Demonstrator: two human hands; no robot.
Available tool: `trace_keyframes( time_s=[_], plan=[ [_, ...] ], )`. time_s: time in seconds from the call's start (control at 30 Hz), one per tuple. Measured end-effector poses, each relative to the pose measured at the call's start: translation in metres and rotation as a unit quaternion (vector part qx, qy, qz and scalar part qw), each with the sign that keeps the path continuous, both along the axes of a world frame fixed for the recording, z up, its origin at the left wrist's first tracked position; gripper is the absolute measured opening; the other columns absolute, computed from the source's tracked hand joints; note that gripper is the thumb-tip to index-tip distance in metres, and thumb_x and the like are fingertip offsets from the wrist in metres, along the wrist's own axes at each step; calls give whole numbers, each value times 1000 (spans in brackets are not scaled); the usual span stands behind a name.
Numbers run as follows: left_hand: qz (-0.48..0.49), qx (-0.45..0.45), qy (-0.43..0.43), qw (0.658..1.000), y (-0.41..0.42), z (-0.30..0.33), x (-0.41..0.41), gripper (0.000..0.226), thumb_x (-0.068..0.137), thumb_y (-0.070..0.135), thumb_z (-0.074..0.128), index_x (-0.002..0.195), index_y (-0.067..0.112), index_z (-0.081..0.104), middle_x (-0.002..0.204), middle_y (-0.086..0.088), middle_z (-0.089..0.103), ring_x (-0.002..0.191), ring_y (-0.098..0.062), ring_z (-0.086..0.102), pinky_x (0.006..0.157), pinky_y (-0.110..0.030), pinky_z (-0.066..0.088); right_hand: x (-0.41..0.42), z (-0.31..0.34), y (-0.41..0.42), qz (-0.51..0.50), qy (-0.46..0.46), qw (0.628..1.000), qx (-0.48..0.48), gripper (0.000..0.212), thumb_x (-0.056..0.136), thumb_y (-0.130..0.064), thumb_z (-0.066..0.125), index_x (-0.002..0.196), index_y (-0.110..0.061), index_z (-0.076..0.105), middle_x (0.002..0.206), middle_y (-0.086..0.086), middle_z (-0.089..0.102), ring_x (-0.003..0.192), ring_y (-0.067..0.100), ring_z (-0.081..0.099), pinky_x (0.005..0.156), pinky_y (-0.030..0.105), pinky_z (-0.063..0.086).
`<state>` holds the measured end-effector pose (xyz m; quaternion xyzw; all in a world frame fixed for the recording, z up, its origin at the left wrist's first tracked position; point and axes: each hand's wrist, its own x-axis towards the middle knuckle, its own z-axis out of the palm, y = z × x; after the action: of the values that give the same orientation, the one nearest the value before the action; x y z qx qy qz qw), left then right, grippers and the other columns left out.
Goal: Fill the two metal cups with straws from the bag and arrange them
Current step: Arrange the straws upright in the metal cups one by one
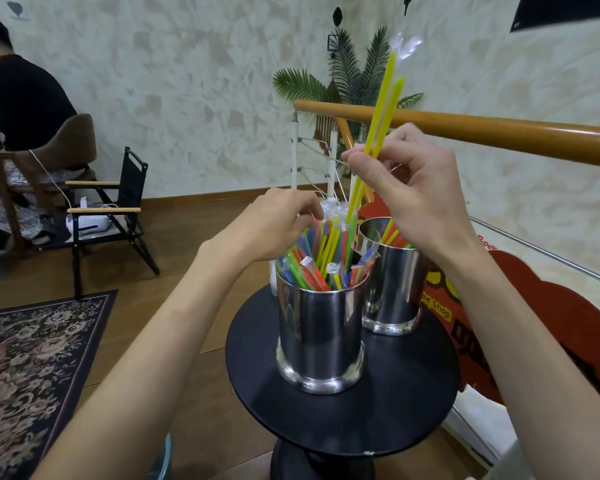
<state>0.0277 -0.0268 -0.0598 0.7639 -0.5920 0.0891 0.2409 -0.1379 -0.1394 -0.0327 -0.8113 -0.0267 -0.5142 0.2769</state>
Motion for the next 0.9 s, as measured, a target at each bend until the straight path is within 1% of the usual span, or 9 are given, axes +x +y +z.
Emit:
trace_keyframes(
  time_s=[0.07, 0.17, 0.3, 0.37, 0.47, 0.53, 0.67, 0.8, 0.9],
  plan=[
    [0, -7, 5, 1000, 2, 1, -1, 21, 103, 13, 51, 114, 20, 68, 102, 7, 68, 95, -11, 60, 84, -29, 47, 0, 0, 1, -17, 13, 1000, -2, 19, 94, -26, 72, 80, -37, 68, 75, 12, 51, 65, 6, 46, 62, 21, 38],
    [3, -17, 18, 1000, 4, 3, 0, 23, 104, 10, 47, 115, 19, 64, 101, 5, 68, 88, -11, 62, 83, -30, 49, 6, -8, -1, -38, 55, 998, 21, 13, 91, -33, 74, 83, -23, 76, 72, 13, 64, 65, 25, 56, 59, 39, 46],
    [-8, -96, 56, 994, 5, 5, 2, 25, 107, 18, 42, 126, 15, 58, 100, 0, 69, 88, -16, 63, 88, -42, 51, 18, -33, -2, -67, 189, 978, 51, 20, 85, -33, 81, 74, -19, 74, 63, 1, 68, 57, 9, 61, 59, 23, 47],
    [-20, -157, 98, 983, 5, 7, -2, 33, 108, 29, 42, 135, 15, 55, 100, -1, 69, 89, -15, 66, 90, -44, 52, 23, -41, -3, -77, 245, 965, 45, 20, 82, -32, 83, 75, -16, 74, 64, 0, 70, 61, 11, 66, 62, 25, 50],
    [-45, -212, 119, 969, 8, 11, -10, 38, 106, 38, 47, 137, 17, 54, 97, 6, 67, 81, -3, 66, 84, -34, 53, 27, -45, -3, -74, 324, 943, 30, 35, 78, -33, 87, 60, -20, 60, 58, -4, 65, 55, 4, 58, 56, 19, 42],
    [-57, -221, 97, 969, 9, 12, -14, 34, 103, 36, 54, 130, 18, 59, 95, 6, 69, 79, -1, 65, 80, -29, 53, 30, -48, -1, -70, 355, 932, 10, 41, 77, -36, 87, 58, -19, 55, 58, -3, 64, 56, 5, 55, 56, 23, 40],
    [-58, -180, 29, 982, 8, 9, -12, 14, 100, 27, 62, 103, 17, 72, 85, 11, 71, 75, -3, 64, 75, -32, 53, 29, -48, -2, -62, 370, 927, -4, 40, 78, -41, 85, 60, -20, 57, 61, -3, 63, 57, 6, 55, 55, 22, 38],
    [-35, -101, -4, 994, 7, 3, -9, 12, 98, 25, 63, 99, 20, 74, 89, 10, 72, 79, -4, 61, 76, -33, 51, 17, -37, -3, -31, 335, 941, 42, 28, 86, -47, 75, 80, -20, 74, 72, 0, 72, 66, 8, 66, 54, 17, 46],
    [-26, -54, -20, 998, 7, 0, -11, 6, 95, 25, 67, 96, 26, 73, 89, 13, 72, 87, -7, 65, 79, -33, 52, 10, -30, -11, -53, 275, 958, 63, 29, 94, -51, 64, 84, -26, 76, 78, -3, 73, 74, 6, 68, 73, 30, 57]
  ],
)
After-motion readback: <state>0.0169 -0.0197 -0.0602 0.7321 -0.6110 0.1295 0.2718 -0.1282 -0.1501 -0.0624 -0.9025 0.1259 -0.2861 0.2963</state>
